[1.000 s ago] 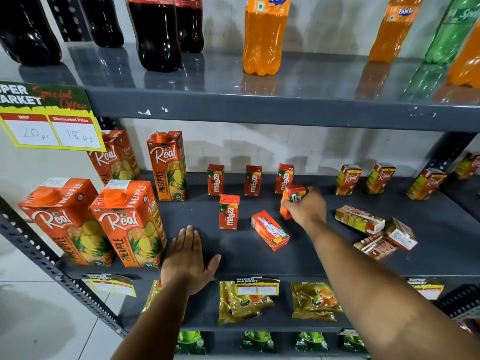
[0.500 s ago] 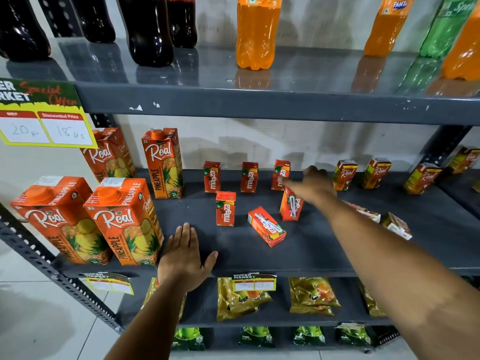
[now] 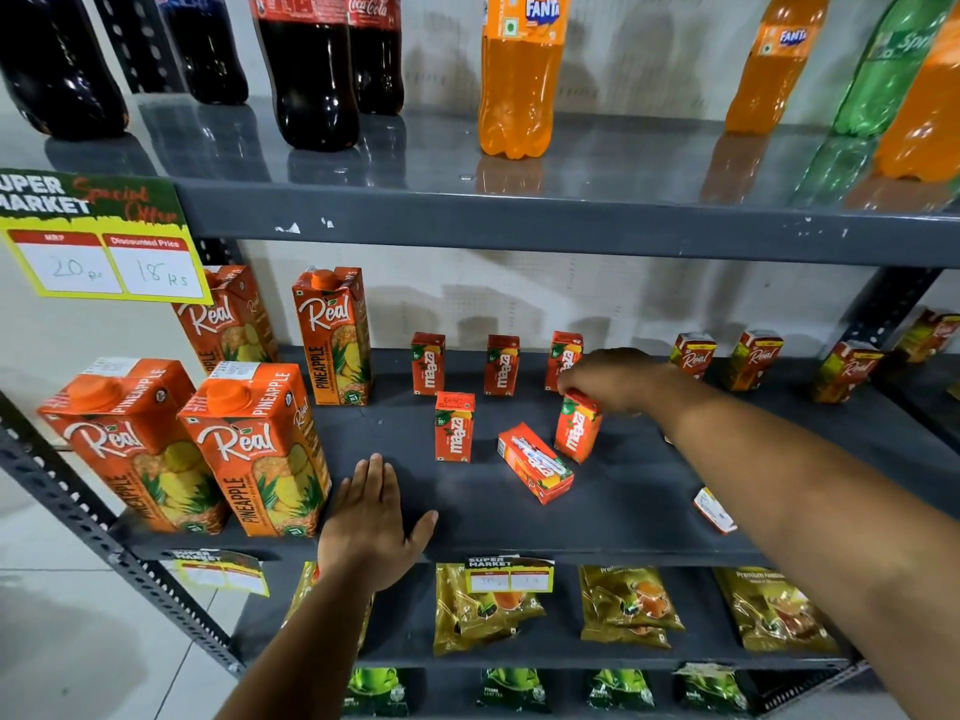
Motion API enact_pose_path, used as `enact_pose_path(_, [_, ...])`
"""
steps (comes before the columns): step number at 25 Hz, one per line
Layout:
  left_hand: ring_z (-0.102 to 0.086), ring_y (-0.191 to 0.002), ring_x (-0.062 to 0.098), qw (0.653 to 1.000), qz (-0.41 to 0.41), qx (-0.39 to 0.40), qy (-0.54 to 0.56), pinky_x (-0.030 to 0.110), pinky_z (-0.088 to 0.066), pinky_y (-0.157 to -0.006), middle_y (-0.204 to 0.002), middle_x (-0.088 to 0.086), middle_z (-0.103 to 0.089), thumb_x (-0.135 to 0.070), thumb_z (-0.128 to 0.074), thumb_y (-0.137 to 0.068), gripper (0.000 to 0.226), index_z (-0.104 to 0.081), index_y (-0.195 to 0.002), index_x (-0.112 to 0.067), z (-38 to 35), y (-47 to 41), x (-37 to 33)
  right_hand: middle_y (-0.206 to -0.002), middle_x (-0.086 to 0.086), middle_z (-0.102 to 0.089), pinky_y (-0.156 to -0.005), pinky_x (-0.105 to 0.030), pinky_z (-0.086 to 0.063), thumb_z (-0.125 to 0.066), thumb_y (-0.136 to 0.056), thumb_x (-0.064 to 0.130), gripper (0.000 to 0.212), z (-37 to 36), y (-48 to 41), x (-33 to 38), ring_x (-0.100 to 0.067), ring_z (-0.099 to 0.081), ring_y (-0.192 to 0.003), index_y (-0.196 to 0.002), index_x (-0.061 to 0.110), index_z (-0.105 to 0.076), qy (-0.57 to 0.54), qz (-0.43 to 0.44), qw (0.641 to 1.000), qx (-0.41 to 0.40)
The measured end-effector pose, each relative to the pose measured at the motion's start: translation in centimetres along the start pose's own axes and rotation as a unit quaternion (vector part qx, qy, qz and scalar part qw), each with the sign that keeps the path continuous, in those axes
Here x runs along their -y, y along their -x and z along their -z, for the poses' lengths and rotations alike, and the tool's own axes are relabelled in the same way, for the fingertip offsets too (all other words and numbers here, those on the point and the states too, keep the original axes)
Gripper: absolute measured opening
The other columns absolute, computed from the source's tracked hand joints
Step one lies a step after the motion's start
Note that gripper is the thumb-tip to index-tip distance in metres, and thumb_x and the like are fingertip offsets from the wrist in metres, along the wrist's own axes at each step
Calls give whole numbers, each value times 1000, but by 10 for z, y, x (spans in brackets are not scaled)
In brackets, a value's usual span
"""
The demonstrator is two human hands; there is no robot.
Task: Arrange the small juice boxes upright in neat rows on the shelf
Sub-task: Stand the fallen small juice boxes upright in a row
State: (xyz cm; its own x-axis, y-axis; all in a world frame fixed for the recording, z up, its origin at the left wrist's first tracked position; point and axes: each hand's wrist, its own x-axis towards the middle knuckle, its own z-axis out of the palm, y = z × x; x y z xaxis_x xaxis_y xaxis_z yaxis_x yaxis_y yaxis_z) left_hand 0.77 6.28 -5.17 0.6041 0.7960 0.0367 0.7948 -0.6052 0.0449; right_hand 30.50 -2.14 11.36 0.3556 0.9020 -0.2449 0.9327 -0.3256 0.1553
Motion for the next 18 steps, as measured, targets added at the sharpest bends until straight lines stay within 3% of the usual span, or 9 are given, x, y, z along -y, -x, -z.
enact_pose_path(3, [-2,-147,26,1000,-3,-8,2,38,-4,-118,-160,13,-3,-72,-5,-81,97,-4,-149,-3,-2,0,1,-110,-7,-64,-82,-36,-48,-49,-88,45,34,1,-3,-4,-23,-58,-100,-109,21,-62,99,88,991,-12])
enact_pose_path(6, [-3,-147,26,1000,-4,-8,3,39,-5,-118,-160,13,-3,-72,-3,-79,98,-5,-149,-3,-2,-1,1,-134,-3,-57,-93,-42,-48,-61,-88,28,42,-6,-2,-11,-26,-51,-120,-128,27,-49,204,139,969,-18])
enact_pose_path(8, [-1,-147,26,1000,-3,-6,0,38,-4,-118,-161,13,-1,-72,-1,-78,98,-3,-149,-4,-2,-1,1,-148,-1,-42,-104,-43,-42,-72,-79,18,72,-5,5,-12,-25,-40,-133,-140,28,-36,140,161,977,-3])
enact_pose_path(10, [0,-147,26,1000,-3,-6,-3,38,-4,-118,-161,12,0,-72,-1,-78,98,-2,-149,-4,-1,-1,1,-152,-1,-34,-106,-39,-40,-75,-72,23,88,4,10,-4,-23,-37,-135,-146,27,-28,2,169,985,-37])
enact_pose_path(13, [1,-147,25,1000,-2,-1,-10,38,-3,-118,-161,12,1,-72,1,-77,99,-1,-149,-4,0,0,0,-128,-6,-57,-87,-34,-50,-70,-78,35,62,8,9,26,-21,-57,-107,-133,17,-47,-146,120,980,-66])
enact_pose_path(15, [2,-147,25,1000,0,0,-16,38,-2,-118,-161,12,3,-72,2,-77,98,1,-149,-5,0,0,0,-107,-9,-66,-72,-34,-51,-69,-80,39,46,-3,7,52,-23,-62,-88,-115,10,-59,-124,67,990,-18])
enact_pose_path(18, [3,-147,25,1000,1,1,-17,37,-1,-117,-161,12,3,-71,1,-78,97,1,-149,-4,1,1,0,-105,-14,-67,-65,-32,-50,-69,-81,27,33,-28,6,80,-28,-64,-87,-104,6,-62,-74,0,997,-12])
